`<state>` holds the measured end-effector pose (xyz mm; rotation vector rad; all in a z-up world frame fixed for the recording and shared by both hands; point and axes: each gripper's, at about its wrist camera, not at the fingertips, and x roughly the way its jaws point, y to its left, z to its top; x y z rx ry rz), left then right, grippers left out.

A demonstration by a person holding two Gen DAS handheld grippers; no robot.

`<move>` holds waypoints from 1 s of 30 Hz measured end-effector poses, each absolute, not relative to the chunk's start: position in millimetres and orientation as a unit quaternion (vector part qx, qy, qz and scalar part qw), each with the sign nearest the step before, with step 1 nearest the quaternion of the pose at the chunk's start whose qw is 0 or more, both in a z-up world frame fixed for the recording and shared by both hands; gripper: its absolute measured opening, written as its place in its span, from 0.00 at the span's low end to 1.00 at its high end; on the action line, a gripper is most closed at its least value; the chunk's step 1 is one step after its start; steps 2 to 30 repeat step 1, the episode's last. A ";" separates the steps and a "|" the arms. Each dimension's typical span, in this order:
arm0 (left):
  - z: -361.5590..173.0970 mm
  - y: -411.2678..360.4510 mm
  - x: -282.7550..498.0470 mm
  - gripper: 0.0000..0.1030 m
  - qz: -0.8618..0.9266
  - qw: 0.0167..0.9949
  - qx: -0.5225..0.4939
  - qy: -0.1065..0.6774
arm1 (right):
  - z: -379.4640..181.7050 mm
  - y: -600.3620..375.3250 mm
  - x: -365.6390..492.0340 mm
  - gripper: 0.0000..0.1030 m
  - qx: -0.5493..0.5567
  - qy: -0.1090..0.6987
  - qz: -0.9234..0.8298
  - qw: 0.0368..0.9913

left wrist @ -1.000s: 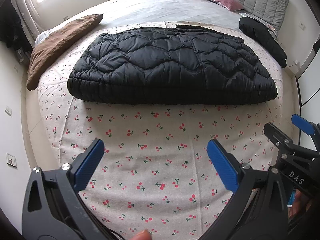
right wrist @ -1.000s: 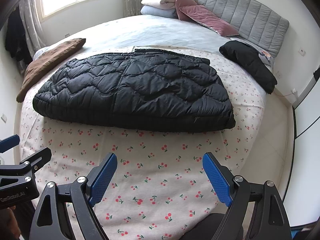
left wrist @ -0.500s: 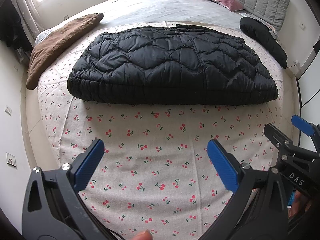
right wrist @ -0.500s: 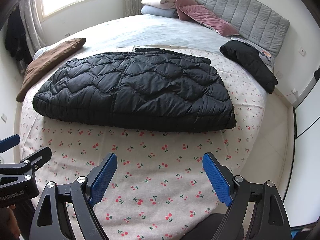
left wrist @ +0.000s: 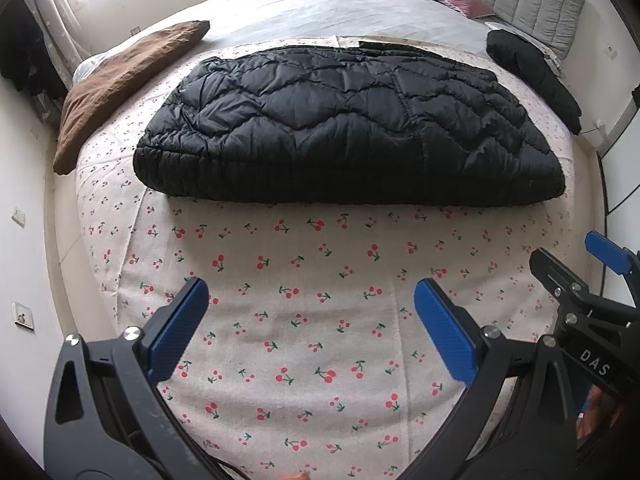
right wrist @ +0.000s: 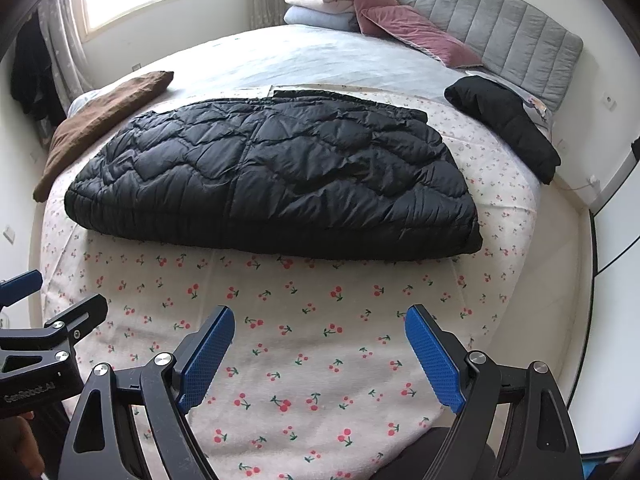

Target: Fold large clothes

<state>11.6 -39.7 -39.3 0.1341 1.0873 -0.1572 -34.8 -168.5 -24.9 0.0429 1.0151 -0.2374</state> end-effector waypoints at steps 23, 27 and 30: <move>-42.3 -39.0 13.8 0.99 -0.071 0.851 0.061 0.517 | -26.7 -168.6 -33.6 0.86 0.023 0.485 -0.112 0.867; -42.3 -39.0 13.8 0.99 -0.071 0.851 0.061 0.517 | -26.7 -168.6 -33.6 0.86 0.023 0.485 -0.112 0.867; -42.3 -39.0 13.8 0.99 -0.071 0.851 0.061 0.517 | -26.7 -168.6 -33.6 0.86 0.023 0.485 -0.112 0.867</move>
